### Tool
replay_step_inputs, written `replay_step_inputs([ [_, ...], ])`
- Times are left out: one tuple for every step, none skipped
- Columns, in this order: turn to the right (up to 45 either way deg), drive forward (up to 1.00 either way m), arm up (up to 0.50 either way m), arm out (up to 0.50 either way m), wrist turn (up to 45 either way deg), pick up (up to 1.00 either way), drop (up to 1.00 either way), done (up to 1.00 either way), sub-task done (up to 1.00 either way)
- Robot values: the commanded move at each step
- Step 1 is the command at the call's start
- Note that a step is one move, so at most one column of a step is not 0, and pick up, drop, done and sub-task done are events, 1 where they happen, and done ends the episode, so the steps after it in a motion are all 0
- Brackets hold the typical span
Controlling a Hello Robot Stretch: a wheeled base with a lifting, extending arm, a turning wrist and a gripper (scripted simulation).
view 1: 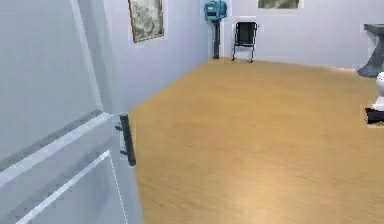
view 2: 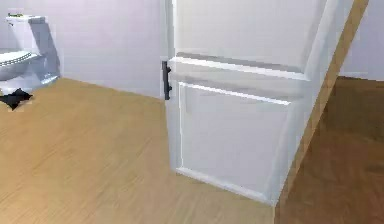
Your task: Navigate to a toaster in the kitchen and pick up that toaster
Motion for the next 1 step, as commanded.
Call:
replay_step_inputs([
  [0.0,1.00,0.00,0.00,0.0,0.00,0.00,0.00,0.00],
])
